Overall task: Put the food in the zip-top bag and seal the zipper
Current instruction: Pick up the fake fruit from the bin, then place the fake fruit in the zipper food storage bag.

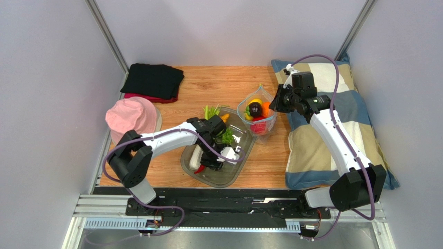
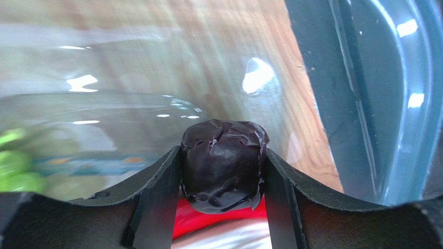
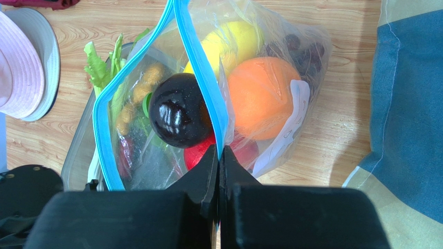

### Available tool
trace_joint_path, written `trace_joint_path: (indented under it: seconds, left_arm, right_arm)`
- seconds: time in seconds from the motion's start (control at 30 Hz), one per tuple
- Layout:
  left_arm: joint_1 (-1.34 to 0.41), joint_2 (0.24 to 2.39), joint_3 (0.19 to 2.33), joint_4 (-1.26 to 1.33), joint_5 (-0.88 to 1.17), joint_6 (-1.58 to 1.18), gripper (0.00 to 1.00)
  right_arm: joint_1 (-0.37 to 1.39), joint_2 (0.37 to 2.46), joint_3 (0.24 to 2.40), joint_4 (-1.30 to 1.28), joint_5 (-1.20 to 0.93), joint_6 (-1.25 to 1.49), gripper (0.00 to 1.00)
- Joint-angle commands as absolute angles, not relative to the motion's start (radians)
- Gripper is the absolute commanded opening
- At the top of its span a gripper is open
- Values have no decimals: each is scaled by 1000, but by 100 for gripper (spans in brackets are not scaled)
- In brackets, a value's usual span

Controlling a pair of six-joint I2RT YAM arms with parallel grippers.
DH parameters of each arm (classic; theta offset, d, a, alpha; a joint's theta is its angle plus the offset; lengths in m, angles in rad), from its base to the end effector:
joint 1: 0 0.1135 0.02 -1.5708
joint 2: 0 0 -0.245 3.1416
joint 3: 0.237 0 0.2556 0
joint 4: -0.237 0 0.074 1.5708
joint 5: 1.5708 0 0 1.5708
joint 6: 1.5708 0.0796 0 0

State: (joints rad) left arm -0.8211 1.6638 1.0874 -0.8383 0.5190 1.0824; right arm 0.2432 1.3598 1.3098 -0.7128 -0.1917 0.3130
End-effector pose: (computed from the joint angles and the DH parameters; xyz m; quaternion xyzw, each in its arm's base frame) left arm 0.1796 -0.2509 0.1310 0.7964 0.5428 -0.2438 0.1080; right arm 0.3165 0.0941 0.2955 -0.0057 0.9160 0.1920 0.3521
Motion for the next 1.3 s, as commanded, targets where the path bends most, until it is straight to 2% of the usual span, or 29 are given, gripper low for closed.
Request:
trace_joint_path:
  seconds: [0.0,0.13,0.17,0.33,0.47,0.67,0.73,0.77,0.87,0.97,1.03,1.07,1.13,1.27]
  left_arm:
    - [-760,1542,1285,-853,641,993,44]
    - [-674,1603,1566,-705,767,720,44]
    - [-669,1617,1613,-656,761,599,44]
    - [-673,1760,1810,-352,663,349,48]
    - [-673,1925,2015,-347,612,221,46]
    - [-695,2014,2013,-264,632,192,47]
    - [-707,2045,2016,-279,588,199,55]
    - [-713,2054,2019,-285,577,204,66]
    - [-713,2066,2017,-301,545,187,82]
    - [-710,2028,2022,-337,534,204,91]
    - [-709,1965,2014,-383,549,250,93]
    - [-709,1938,1984,-394,554,271,98]
    - [-703,1850,1900,-407,558,304,99]
    - [-654,1734,1738,-361,584,264,94]
  right_arm:
    - [241,1339,1336,-681,-189,291,0]
    - [241,1333,1322,-683,-190,284,0]
    - [241,1333,1319,-681,-190,285,0]
    - [239,1332,1310,-673,-196,293,0]
    - [241,1331,1315,-672,-189,288,0]
    - [239,1325,1328,-681,-179,273,0]
    - [239,1325,1325,-678,-195,287,0]
    - [239,1325,1324,-678,-202,288,0]
    - [238,1331,1325,-673,-210,291,0]
    - [239,1339,1331,-673,-206,287,0]
    - [239,1345,1333,-675,-206,287,0]
    - [239,1345,1333,-675,-206,288,0]
    - [239,1347,1332,-672,-206,291,0]
    - [236,1342,1322,-672,-203,288,0]
